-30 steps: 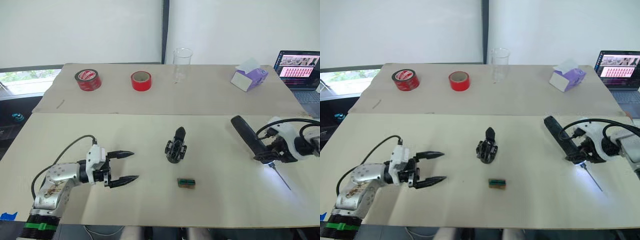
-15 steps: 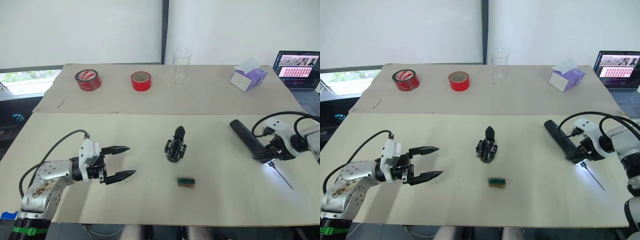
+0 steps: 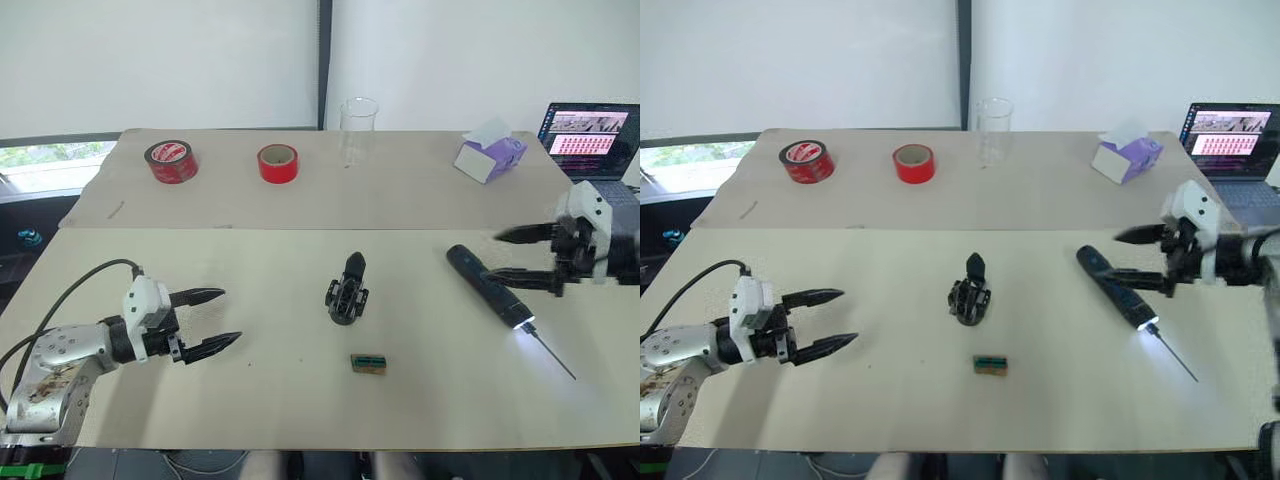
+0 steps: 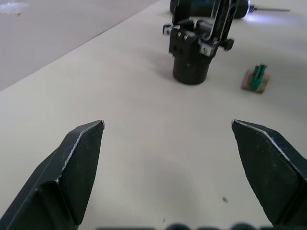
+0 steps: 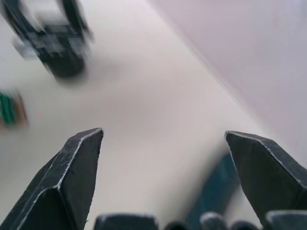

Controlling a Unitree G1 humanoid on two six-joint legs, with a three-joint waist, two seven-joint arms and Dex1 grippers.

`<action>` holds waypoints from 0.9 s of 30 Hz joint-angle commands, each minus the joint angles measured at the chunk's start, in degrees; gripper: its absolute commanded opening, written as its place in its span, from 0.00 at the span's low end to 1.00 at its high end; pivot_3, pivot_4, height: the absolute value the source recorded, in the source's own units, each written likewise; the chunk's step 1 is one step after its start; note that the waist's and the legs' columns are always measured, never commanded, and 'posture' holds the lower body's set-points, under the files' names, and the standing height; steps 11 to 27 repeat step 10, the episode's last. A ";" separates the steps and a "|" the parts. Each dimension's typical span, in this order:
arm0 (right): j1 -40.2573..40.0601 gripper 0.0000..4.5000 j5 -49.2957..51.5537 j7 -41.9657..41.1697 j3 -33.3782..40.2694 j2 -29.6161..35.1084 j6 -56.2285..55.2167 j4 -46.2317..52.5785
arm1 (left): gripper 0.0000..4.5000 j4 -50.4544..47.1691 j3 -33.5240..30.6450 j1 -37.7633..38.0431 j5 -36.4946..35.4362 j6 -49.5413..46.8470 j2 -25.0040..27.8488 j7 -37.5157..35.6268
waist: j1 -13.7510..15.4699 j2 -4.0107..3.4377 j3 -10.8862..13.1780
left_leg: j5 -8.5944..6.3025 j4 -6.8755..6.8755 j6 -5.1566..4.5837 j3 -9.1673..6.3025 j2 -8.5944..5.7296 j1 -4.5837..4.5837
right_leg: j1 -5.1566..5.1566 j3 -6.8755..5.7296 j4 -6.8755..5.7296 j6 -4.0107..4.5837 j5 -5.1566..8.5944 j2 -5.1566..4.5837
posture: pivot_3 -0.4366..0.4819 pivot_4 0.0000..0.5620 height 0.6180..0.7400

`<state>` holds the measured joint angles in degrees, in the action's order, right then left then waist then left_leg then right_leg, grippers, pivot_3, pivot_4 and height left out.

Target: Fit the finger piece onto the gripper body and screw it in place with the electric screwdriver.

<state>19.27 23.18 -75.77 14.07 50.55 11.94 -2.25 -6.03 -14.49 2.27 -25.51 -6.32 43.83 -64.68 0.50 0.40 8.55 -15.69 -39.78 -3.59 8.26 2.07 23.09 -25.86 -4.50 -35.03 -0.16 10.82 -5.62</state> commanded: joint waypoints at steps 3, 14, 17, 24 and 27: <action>-11.22 0.99 1.39 0.10 1.37 -6.32 -13.62 9.28 | 1.00 2.99 0.40 1.50 6.39 8.92 0.01 1.68 | 0.52 -0.17 0.10 | -0.02 -0.04 -0.04 0.03 -0.07 0.06 | -0.09 0.05 -0.05 0.00 -0.03 -0.10 | 0.48 0.27 1.00; -13.06 0.99 1.34 -1.59 0.12 -9.24 -23.27 3.36 | 1.00 4.14 1.42 1.05 7.19 11.58 0.23 1.24 | 0.18 -0.05 0.07 | -0.15 -0.04 -0.30 0.07 -0.13 0.01 | -0.10 0.05 -0.02 0.02 -0.10 -0.33 | 0.48 0.27 1.00; -13.06 0.99 1.34 -1.59 0.12 -9.24 -23.27 3.36 | 1.00 4.14 1.42 1.05 7.19 11.58 0.23 1.24 | 0.18 -0.05 0.07 | -0.15 -0.04 -0.30 0.07 -0.13 0.01 | -0.10 0.05 -0.02 0.02 -0.10 -0.33 | 0.48 0.27 1.00; -13.06 0.99 1.34 -1.59 0.12 -9.24 -23.27 3.36 | 1.00 4.14 1.42 1.05 7.19 11.58 0.23 1.24 | 0.18 -0.05 0.07 | -0.15 -0.04 -0.30 0.07 -0.13 0.01 | -0.10 0.05 -0.02 0.02 -0.10 -0.33 | 0.48 0.27 1.00; -13.06 0.99 1.34 -1.59 0.12 -9.24 -23.27 3.36 | 1.00 4.14 1.42 1.05 7.19 11.58 0.23 1.24 | 0.18 -0.05 0.07 | -0.15 -0.04 -0.30 0.07 -0.13 0.01 | -0.10 0.05 -0.02 0.02 -0.10 -0.33 | 0.48 0.27 1.00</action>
